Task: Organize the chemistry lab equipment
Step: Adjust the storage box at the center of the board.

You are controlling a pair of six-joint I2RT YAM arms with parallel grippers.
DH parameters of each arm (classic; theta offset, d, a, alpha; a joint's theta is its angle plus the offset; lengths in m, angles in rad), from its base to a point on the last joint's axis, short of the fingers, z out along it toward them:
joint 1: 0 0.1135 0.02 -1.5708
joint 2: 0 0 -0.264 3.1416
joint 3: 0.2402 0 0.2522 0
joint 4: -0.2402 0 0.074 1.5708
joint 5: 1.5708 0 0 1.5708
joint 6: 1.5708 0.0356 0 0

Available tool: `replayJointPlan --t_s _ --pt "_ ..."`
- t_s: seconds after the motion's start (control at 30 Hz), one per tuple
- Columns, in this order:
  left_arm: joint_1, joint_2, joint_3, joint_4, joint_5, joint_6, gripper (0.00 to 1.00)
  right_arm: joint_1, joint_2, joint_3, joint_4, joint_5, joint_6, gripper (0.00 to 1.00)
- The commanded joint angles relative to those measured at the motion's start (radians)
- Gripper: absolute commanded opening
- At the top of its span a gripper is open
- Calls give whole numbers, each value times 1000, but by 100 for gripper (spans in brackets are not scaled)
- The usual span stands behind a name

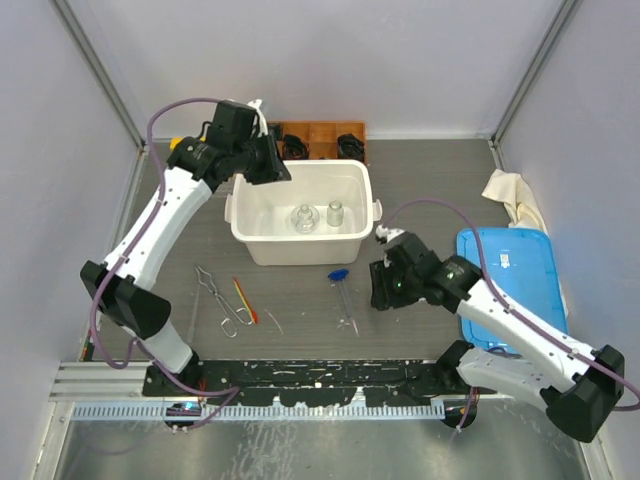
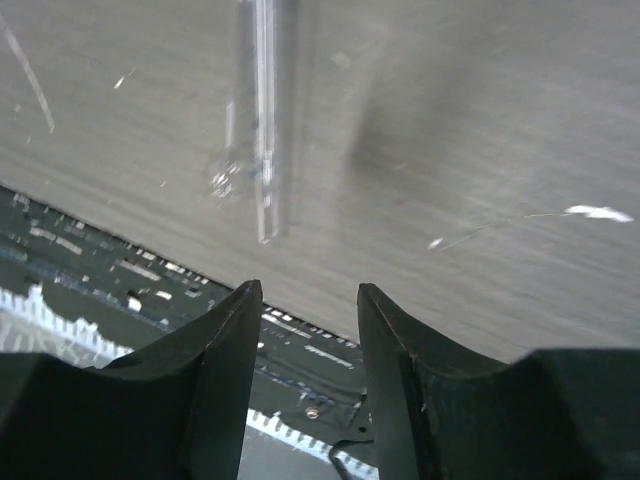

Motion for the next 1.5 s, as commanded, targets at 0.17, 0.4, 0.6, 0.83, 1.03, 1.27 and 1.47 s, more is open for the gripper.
replayJointPlan --t_s 0.17,0.4,0.6,0.83,1.03,1.27,1.47 --pt "0 -132 -75 77 94 -20 20 348 -86 -261 219 116 356 50" --pt "-20 -196 -146 71 102 -14 20 363 -34 -244 270 261 330 52" --pt "-43 -228 -208 71 85 12 20 355 74 -134 305 366 231 55" --pt "-61 -276 -280 78 64 32 20 333 154 -93 418 366 144 55" --pt "-63 -325 -328 104 55 31 20 265 194 -119 505 361 85 56" --pt "-63 -366 -349 100 11 55 20 188 248 -123 634 275 -11 56" --pt "-63 -372 -355 97 0 56 20 175 344 -55 691 187 -72 57"
